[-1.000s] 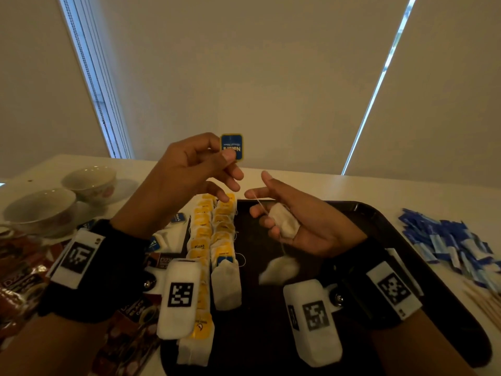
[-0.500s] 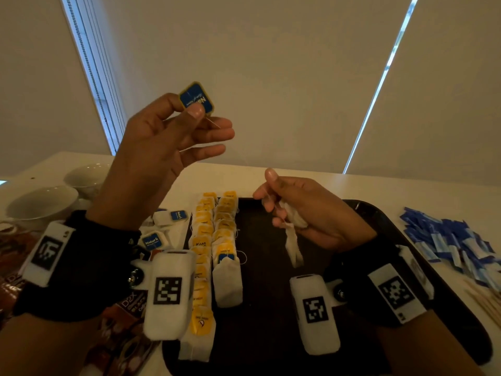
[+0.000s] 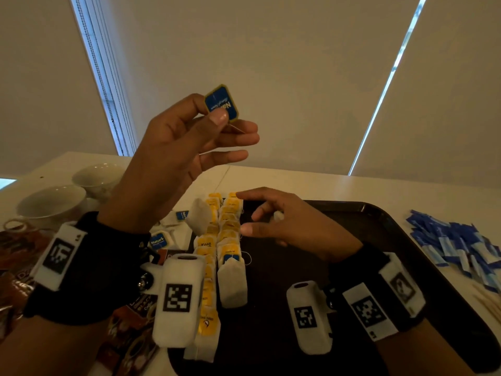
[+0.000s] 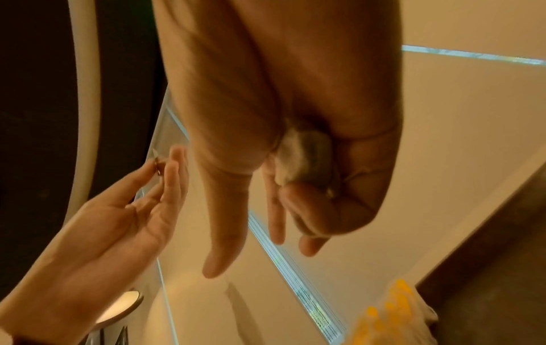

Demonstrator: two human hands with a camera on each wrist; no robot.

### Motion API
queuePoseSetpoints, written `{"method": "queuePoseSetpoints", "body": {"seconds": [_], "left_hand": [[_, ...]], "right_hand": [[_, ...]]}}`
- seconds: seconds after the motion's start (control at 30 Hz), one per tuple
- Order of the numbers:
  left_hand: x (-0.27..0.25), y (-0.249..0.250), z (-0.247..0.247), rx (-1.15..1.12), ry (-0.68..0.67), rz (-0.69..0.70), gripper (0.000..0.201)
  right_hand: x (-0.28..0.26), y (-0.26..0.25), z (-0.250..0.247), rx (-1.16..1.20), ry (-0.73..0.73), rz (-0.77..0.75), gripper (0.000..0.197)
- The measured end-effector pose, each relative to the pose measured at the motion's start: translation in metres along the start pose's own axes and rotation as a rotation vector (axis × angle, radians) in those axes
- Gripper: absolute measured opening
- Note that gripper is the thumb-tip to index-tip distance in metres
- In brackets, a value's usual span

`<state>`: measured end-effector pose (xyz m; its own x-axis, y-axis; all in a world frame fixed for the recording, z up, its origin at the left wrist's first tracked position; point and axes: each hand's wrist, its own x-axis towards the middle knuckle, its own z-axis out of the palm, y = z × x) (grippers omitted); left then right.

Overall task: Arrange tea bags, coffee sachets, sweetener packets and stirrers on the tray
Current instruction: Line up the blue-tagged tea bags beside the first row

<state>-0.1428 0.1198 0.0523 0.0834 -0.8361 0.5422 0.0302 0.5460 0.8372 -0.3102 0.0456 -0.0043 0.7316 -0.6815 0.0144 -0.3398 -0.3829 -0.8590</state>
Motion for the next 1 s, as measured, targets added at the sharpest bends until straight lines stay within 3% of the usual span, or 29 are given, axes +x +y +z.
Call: {"method": "queuePoseSetpoints", "body": {"seconds": [0.13, 0.3, 0.4, 0.5, 0.6, 0.7, 0.8, 1.0], "left_hand": [[0.0, 0.002, 0.0, -0.012, -0.009, 0.015, 0.014], [-0.001, 0.005, 0.0, -0.041, 0.01, 0.037, 0.014], [0.0, 0.007, -0.004, -0.044, 0.069, 0.071, 0.008], [0.003, 0.006, -0.012, -0.037, 0.142, 0.09, 0.017], [0.004, 0.005, -0.018, -0.068, 0.14, 0.094, 0.028], [0.004, 0.005, -0.019, -0.087, 0.084, 0.066, 0.03], [0.005, 0.002, -0.014, -0.08, 0.004, -0.031, 0.025], [-0.001, -0.02, -0.001, 0.107, -0.387, -0.205, 0.027]], "right_hand": [[0.005, 0.005, 0.016, -0.111, 0.002, 0.002, 0.061], [0.009, 0.011, 0.023, -0.108, 0.147, -0.031, 0.017], [0.006, 0.005, 0.011, 0.016, 0.134, -0.013, 0.018], [0.004, 0.001, -0.003, 0.249, 0.095, 0.074, 0.018], [0.004, 0.002, -0.014, 0.409, 0.145, 0.1, 0.011], [0.002, 0.005, -0.021, 0.398, 0.201, 0.068, 0.006], [0.003, 0.011, -0.023, 0.381, 0.315, 0.048, 0.014], [0.006, 0.009, -0.025, 0.616, 0.502, 0.037, 0.031]]}}
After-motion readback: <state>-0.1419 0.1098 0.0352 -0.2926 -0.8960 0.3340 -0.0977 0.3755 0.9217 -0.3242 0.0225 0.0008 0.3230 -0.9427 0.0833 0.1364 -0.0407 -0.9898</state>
